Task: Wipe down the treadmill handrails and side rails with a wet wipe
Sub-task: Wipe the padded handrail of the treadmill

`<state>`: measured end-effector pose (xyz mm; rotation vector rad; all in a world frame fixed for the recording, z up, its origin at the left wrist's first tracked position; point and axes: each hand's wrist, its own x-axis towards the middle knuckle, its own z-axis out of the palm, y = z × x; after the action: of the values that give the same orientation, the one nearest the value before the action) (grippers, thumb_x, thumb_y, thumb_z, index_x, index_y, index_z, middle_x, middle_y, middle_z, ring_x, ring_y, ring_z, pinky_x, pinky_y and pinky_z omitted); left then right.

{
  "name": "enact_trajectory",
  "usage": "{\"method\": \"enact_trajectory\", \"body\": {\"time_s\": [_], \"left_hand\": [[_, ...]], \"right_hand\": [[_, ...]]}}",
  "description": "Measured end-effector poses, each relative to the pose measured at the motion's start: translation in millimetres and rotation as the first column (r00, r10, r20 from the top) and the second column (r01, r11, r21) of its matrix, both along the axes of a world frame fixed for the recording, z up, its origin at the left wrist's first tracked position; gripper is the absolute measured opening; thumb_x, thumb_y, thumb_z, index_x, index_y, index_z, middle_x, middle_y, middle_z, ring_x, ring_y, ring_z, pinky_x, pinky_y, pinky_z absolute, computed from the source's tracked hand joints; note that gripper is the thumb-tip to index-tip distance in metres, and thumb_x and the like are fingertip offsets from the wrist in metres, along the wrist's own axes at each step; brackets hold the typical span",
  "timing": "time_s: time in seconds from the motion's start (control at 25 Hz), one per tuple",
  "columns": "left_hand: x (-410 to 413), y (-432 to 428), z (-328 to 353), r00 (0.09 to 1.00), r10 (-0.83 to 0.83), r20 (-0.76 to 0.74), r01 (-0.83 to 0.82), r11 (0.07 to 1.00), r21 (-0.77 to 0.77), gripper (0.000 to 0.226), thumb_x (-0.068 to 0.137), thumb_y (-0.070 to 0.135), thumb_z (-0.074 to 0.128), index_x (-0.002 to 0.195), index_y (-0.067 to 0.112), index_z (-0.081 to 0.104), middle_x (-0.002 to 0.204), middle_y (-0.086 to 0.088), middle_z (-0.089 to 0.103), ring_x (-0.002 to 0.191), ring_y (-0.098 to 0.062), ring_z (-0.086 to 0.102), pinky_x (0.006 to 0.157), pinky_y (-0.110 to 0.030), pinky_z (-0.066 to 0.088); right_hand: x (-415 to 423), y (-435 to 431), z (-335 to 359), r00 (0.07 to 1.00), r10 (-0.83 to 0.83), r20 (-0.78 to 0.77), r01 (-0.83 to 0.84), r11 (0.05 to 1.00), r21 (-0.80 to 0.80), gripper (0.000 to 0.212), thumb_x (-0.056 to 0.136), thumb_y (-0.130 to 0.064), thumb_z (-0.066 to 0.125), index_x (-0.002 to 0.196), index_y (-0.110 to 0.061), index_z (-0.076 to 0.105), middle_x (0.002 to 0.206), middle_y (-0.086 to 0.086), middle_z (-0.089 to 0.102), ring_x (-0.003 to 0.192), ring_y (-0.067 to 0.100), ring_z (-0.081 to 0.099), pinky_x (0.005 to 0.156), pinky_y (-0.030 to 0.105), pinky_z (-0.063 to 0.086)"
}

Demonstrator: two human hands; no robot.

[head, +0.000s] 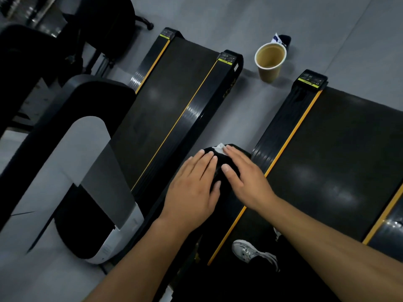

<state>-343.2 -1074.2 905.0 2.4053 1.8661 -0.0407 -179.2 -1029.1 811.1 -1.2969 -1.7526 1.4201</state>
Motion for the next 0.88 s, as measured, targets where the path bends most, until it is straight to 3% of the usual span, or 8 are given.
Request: {"method": "enact_trajectory", "body": {"time_s": [0.16, 0.32, 0.52, 0.68, 0.8, 0.88], "left_hand": [[0.5, 19.7, -8.1, 0.998, -0.034, 0.046, 0.034, 0.999, -0.001, 0.051, 0.095, 0.027, 0.055, 0.139, 0.001, 0.059, 0.141, -0.012, 0.061, 0.138, -0.028, 0.051, 0.115, -0.044, 0.041], [2.1, 18.4, -13.6, 0.999, -0.031, 0.034, 0.03, 0.998, 0.051, 0.047, 0.093, 0.022, 0.059, 0.133, -0.002, 0.063, 0.135, -0.015, 0.064, 0.135, -0.03, 0.054, 0.112, -0.046, 0.044], [2.9, 18.7, -13.3, 0.998, -0.03, 0.046, 0.028, 0.998, 0.048, 0.049, 0.093, 0.022, 0.06, 0.136, -0.001, 0.062, 0.141, -0.014, 0.061, 0.139, -0.027, 0.052, 0.114, -0.045, 0.042], [3.0, 18.0, -15.0, 0.999, -0.027, 0.039, 0.025, 0.998, 0.058, 0.047, 0.095, 0.023, 0.059, 0.135, 0.0, 0.063, 0.138, -0.013, 0.063, 0.138, -0.026, 0.052, 0.114, -0.045, 0.043], [2.5, 17.2, -15.4, 0.999, -0.025, 0.048, 0.022, 0.998, 0.054, 0.048, 0.094, 0.024, 0.06, 0.137, 0.001, 0.062, 0.14, -0.013, 0.062, 0.139, -0.025, 0.051, 0.115, -0.044, 0.042], [2.3, 17.8, -14.6, 0.998, -0.021, 0.053, 0.019, 0.999, 0.051, 0.048, 0.094, 0.024, 0.061, 0.137, 0.001, 0.062, 0.141, -0.013, 0.062, 0.14, -0.024, 0.051, 0.115, -0.044, 0.042]], "right_hand": [[11.3, 5.7, -10.6, 0.983, 0.17, -0.061, -0.164, 0.982, 0.09, 0.069, 0.101, -0.062, 0.037, 0.158, -0.024, 0.038, 0.164, -0.008, 0.036, 0.152, 0.002, 0.026, 0.126, 0.032, 0.024], [20.0, 35.9, -31.4, 0.991, 0.122, 0.059, -0.119, 0.991, -0.061, 0.078, 0.095, -0.071, 0.027, 0.155, -0.024, 0.044, 0.161, -0.004, 0.042, 0.149, 0.007, 0.034, 0.123, 0.04, 0.031], [7.2, 36.9, -22.3, 0.955, 0.279, -0.095, -0.273, 0.959, 0.074, 0.068, 0.102, -0.06, 0.037, 0.157, -0.022, 0.041, 0.161, -0.008, 0.04, 0.151, 0.0, 0.029, 0.124, 0.023, 0.022], [11.4, 57.9, -40.2, 0.976, 0.207, 0.065, -0.198, 0.973, -0.117, 0.084, 0.093, -0.075, 0.02, 0.158, -0.025, 0.039, 0.163, -0.005, 0.038, 0.151, 0.007, 0.03, 0.126, 0.033, 0.024], [7.0, 50.9, -33.2, 0.955, 0.297, 0.009, -0.296, 0.955, -0.017, 0.082, 0.095, -0.074, 0.025, 0.159, -0.024, 0.036, 0.164, -0.008, 0.034, 0.153, 0.004, 0.025, 0.123, 0.02, 0.016], [6.2, 43.0, -34.0, 0.948, 0.317, -0.042, -0.315, 0.948, 0.038, 0.079, 0.098, -0.074, 0.027, 0.16, -0.025, 0.035, 0.165, -0.01, 0.033, 0.153, 0.0, 0.022, 0.125, 0.023, 0.017]]}}
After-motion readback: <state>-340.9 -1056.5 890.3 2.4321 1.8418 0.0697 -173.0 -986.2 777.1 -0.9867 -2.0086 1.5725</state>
